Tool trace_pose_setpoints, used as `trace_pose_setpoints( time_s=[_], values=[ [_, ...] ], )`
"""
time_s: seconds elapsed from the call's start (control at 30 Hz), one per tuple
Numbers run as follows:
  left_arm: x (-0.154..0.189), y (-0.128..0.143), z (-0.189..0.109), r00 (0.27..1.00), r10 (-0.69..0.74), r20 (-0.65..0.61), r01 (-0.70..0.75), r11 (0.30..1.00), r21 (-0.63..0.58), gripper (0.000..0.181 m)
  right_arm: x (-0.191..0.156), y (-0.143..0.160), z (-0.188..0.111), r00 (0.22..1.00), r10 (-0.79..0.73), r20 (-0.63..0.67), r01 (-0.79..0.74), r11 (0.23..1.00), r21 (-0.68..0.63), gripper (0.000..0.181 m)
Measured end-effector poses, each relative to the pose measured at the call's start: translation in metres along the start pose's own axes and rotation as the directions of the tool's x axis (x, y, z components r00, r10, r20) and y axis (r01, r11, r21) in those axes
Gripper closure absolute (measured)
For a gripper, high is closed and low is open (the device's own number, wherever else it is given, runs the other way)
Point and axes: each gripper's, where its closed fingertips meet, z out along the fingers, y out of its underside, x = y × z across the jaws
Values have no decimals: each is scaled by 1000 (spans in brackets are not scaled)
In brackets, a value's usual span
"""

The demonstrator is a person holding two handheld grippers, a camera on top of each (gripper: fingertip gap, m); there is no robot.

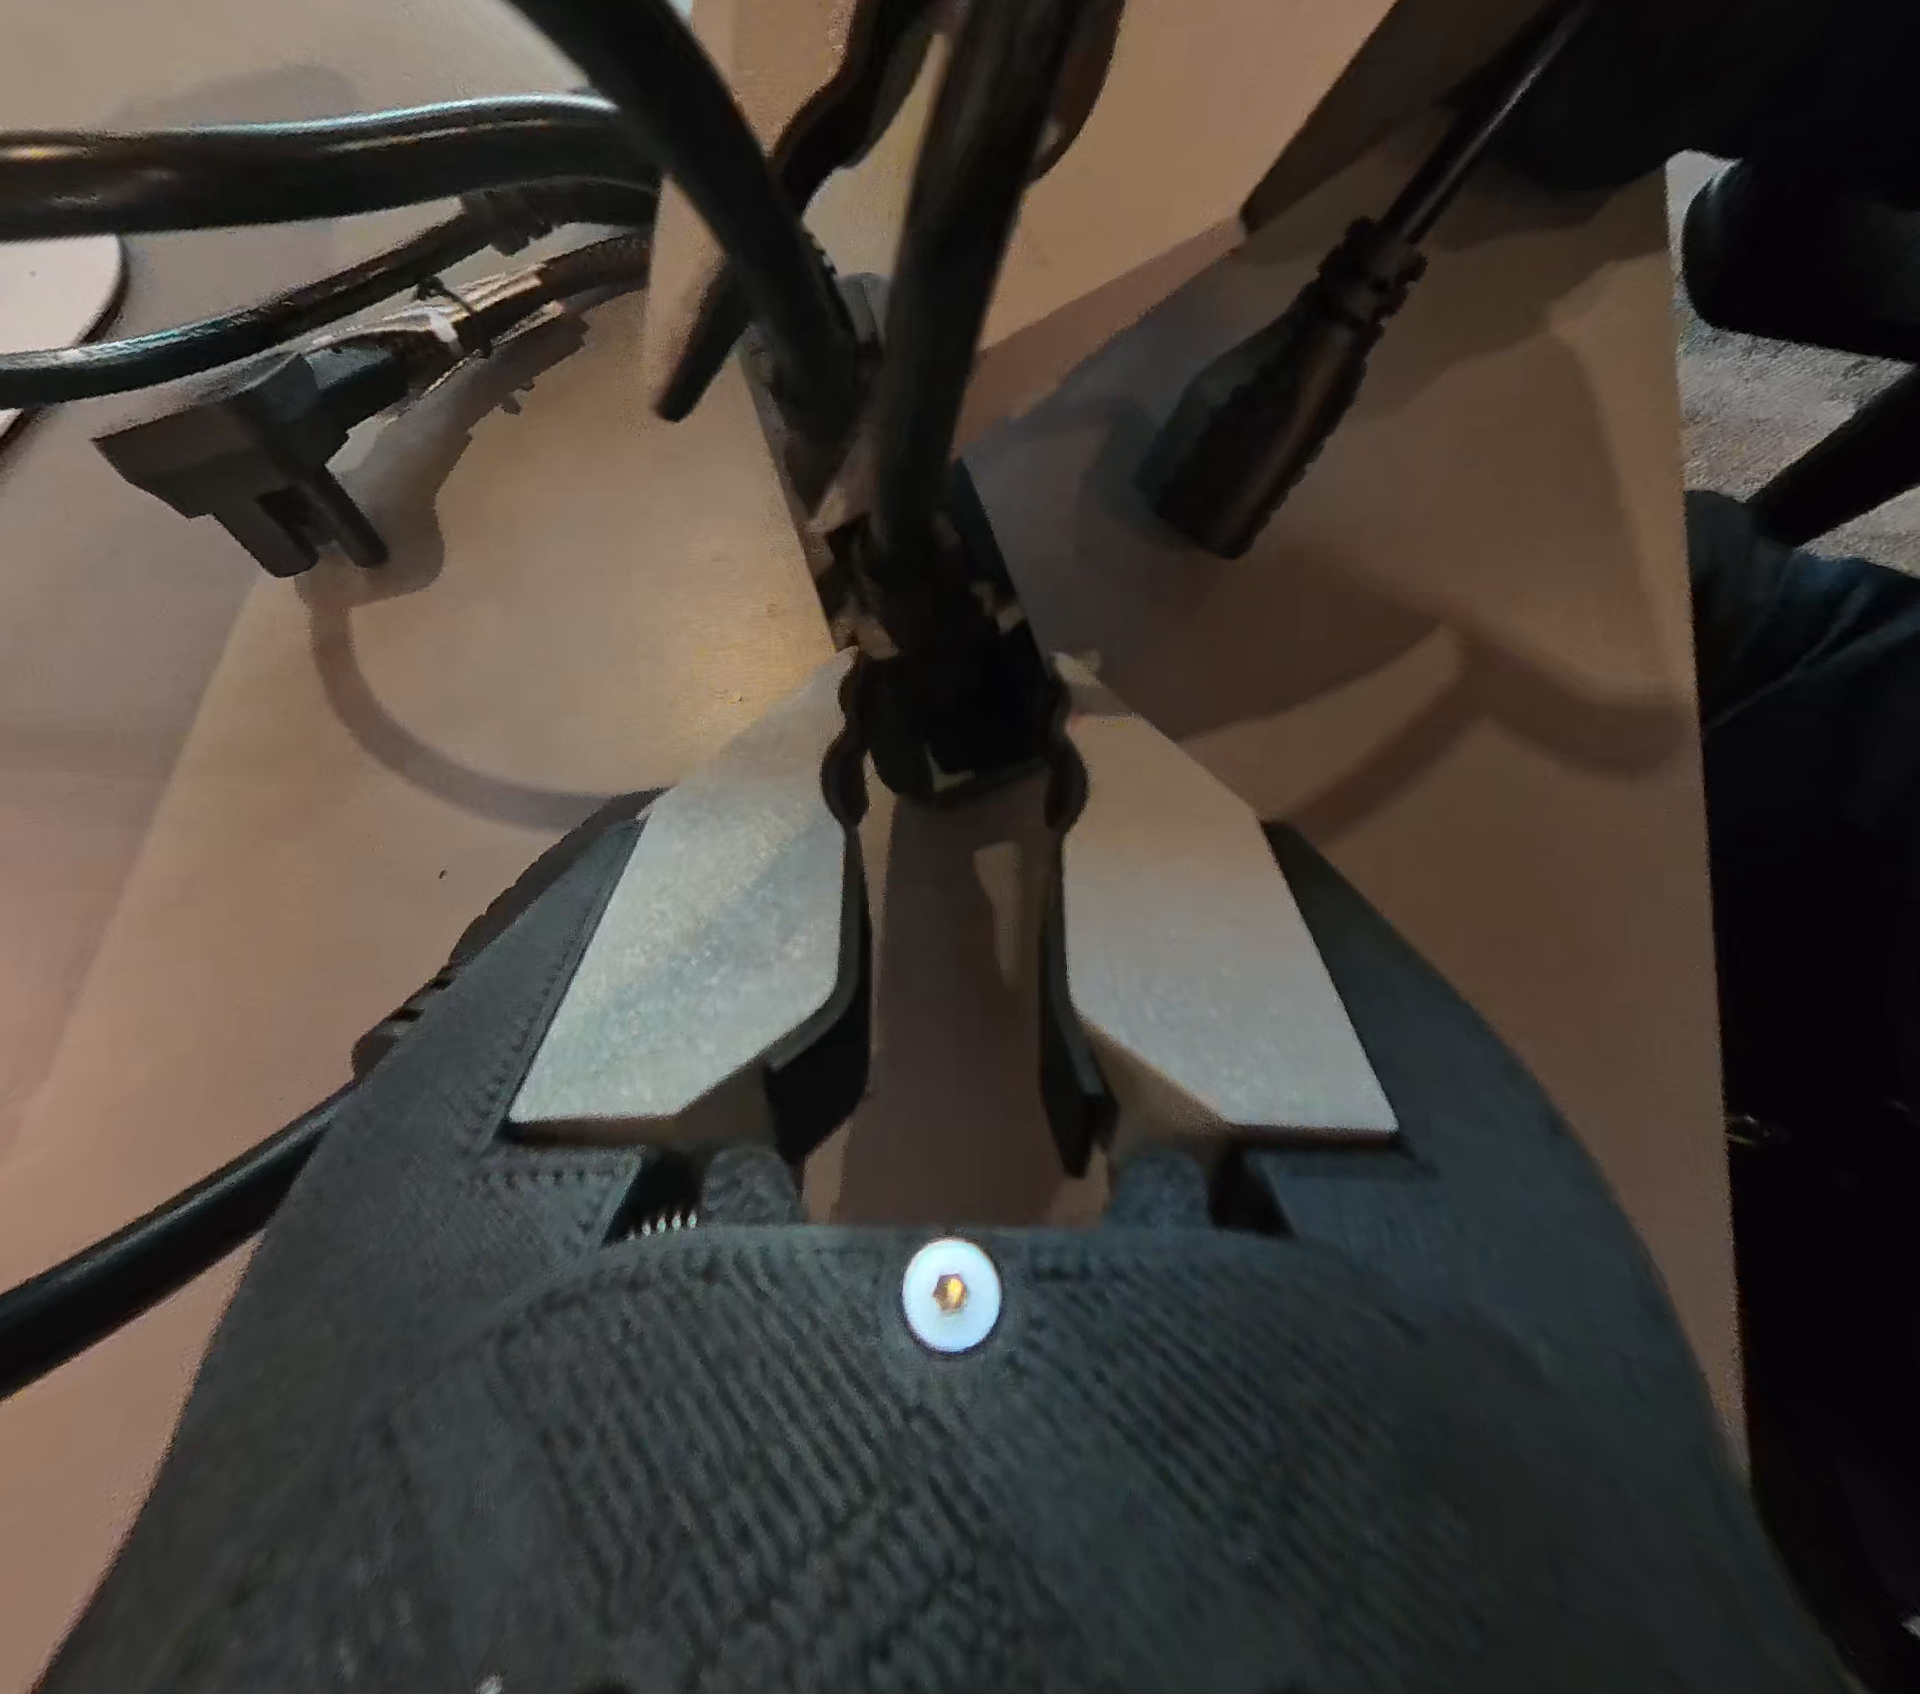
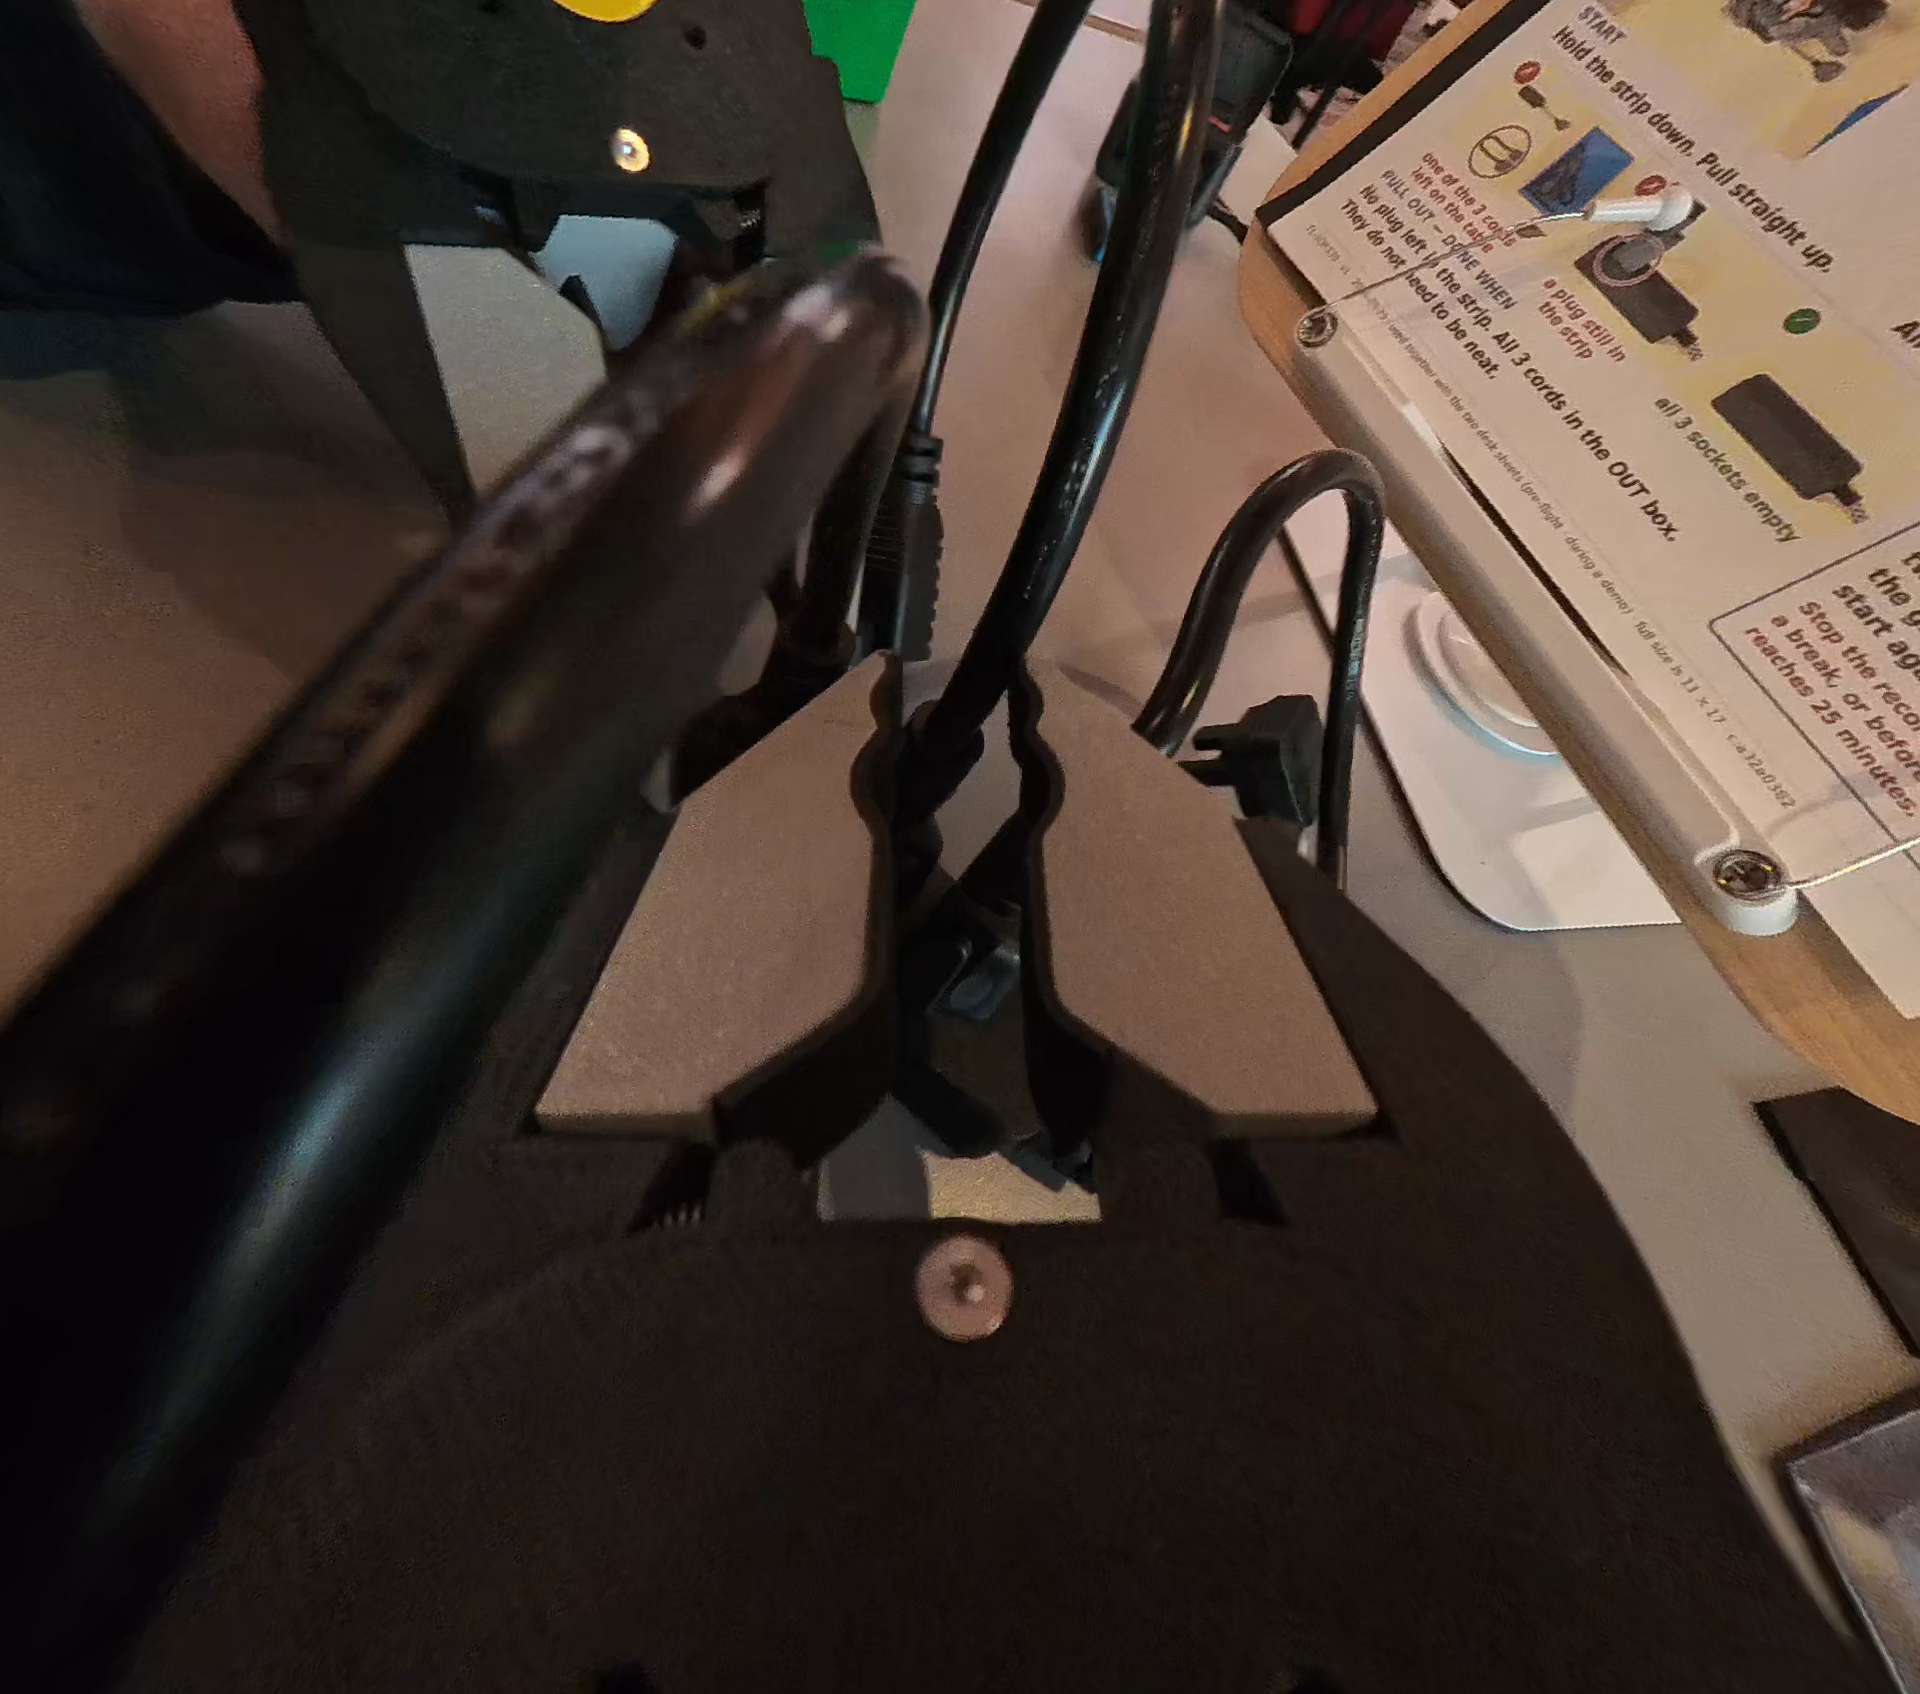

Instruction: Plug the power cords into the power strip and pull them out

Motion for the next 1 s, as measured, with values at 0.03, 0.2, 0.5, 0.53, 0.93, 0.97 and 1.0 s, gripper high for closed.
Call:
trace_pose_setpoints(
  time_s=[0.03, 0.2, 0.5, 0.53, 0.93, 0.97, 1.0],
  values=[
    [-2, 0, -1, 1000, -3, 4, 3, 1000, 9, 157, -1, 0, -1, 1000, 7, 13, -7, 1000, -1, 163],
    [-2, -3, 1, 1000, 8, 15, -8, 1000, 27, 158, 1, 1, -4, 1000, 4, -9, -4, 1000, 24, 163],
    [-3, -8, 8, 996, 47, 69, -51, 997, 64, 157, 4, 5, -15, 974, 199, -112, -190, 978, 82, 162],
    [-3, -8, 8, 997, 42, 66, -46, 997, 62, 157, 4, 6, -16, 971, 197, -137, -189, 980, 67, 161],
    [-5, -9, 13, 991, 75, 111, -82, 995, 63, 156, 3, 16, -16, 907, 255, -336, -267, 964, 12, 162],
    [-5, -9, 13, 990, 76, 116, -84, 994, 64, 156, 3, 16, -15, 900, 270, -341, -286, 958, 5, 163],
    [-5, -9, 13, 990, 76, 120, -84, 994, 65, 156, 3, 16, -15, 896, 281, -345, -300, 954, -3, 162]
  ],
)
